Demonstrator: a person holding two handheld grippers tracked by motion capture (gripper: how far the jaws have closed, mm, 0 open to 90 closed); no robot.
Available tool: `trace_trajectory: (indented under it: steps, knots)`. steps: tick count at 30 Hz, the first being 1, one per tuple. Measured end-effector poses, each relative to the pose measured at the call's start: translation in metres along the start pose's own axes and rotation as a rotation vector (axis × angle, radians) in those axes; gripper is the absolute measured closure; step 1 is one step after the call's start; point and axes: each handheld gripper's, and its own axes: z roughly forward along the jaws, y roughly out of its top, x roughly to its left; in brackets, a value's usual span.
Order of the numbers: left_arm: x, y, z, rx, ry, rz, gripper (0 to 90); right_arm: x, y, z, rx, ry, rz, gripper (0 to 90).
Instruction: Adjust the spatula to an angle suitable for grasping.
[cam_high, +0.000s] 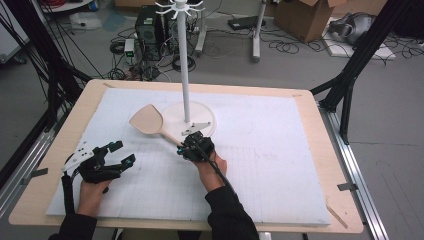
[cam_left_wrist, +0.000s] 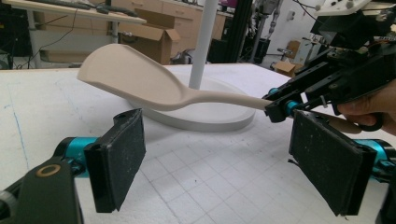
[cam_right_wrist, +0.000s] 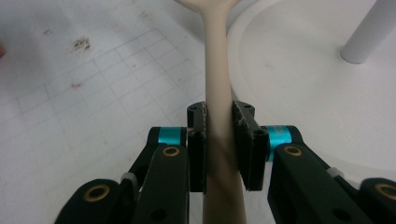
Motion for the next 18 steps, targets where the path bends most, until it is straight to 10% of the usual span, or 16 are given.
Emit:
trace_trajectory:
  steps: [18]
  knots:
    - [0.0,0.0,0.0,0.001,0.002,0.001,18.8,-0.01,-0.033,-0.035,0.014,0.135,-0.068,76.9]
